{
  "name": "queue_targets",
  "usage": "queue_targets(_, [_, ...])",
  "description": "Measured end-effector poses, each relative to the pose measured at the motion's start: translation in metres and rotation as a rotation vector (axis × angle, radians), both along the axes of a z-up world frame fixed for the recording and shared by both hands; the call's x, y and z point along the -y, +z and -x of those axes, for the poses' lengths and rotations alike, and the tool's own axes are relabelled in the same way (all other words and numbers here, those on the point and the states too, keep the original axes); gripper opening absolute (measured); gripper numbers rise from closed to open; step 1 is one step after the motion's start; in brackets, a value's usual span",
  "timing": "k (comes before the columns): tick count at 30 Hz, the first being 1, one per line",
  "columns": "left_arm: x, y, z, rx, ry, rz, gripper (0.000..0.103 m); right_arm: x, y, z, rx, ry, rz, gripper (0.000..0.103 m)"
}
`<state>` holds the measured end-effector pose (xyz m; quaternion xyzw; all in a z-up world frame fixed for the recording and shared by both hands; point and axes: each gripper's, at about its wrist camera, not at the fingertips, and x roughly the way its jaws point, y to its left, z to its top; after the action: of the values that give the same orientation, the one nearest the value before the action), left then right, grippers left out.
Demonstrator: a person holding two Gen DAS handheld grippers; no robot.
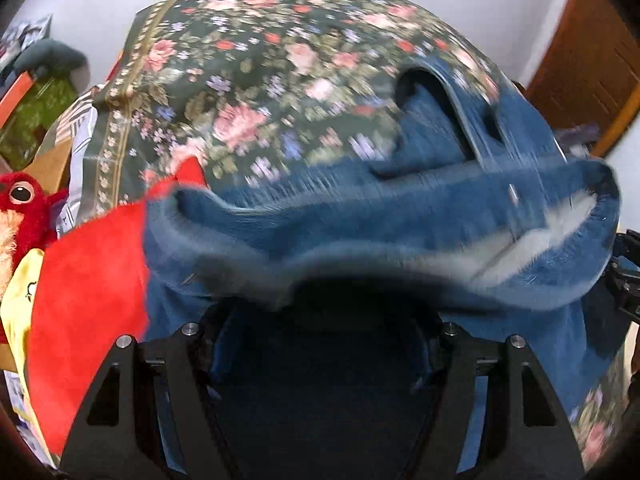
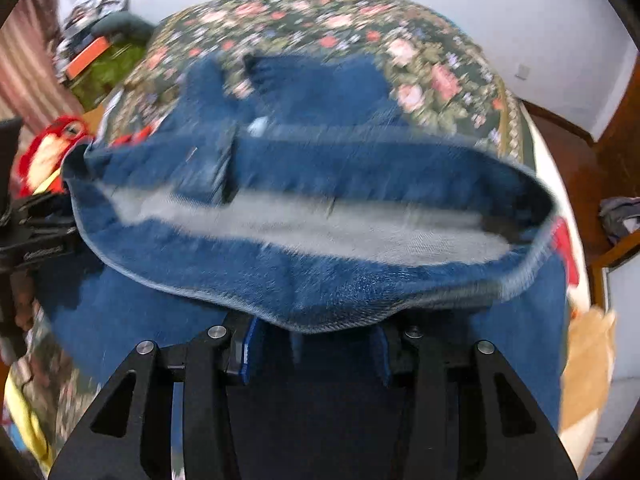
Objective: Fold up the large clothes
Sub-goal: 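Lift the hem with both grippers and fold it over toward the collar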
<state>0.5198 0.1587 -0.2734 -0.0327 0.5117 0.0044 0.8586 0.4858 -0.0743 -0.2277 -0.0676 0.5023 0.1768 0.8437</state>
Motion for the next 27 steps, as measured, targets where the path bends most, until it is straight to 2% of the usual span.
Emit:
queue_targets(2, [-0.007,0.011,-0.012,0.022,0.038,0.002,0.068,0.003,0.009,-0.011,0.065,-0.063,0.016,0.04])
queue_targets(5, [-0.021,0.039,-0.019,0.132,0.147,-0.093,0.068,0.013,0.031,-0.026,0.172,-0.199,0.028,0.041])
queue_targets(7, [-0.031,0.056,-0.017,0.186,0.191,-0.104,0.068,0.021,0.046,-0.026,0.194,-0.227,-0.034,0.041])
queue_targets(9, [-0.041,0.069,-0.012,0.212,0.188,-0.066,0.068,0.021,0.054,-0.02,0.186,-0.206,-0.079,0.041])
queue_targets(13, [-0.042,0.077,0.007,0.218,0.155,-0.037,0.068,0.009,0.057,-0.001,0.17,-0.115,-0.097,0.041])
queue_targets(16, [-0.034,0.074,0.025,0.216,0.117,-0.008,0.068,-0.007,0.05,0.023,0.124,-0.03,-0.111,0.041])
queue_targets(20, [-0.011,0.064,0.046,0.197,0.033,-0.008,0.068,-0.027,0.037,0.044,0.076,0.069,-0.091,0.042])
queue_targets(21, [-0.003,0.06,0.052,0.191,0.012,-0.007,0.068,-0.031,0.032,0.049,0.064,0.086,-0.087,0.044])
queue_targets(24, [0.016,0.048,0.067,0.167,-0.037,0.019,0.069,-0.037,0.019,0.062,0.041,0.115,-0.066,0.059])
queue_targets(27, [0.03,0.032,0.079,0.141,-0.063,0.029,0.069,-0.04,0.005,0.069,0.021,0.134,0.004,0.063])
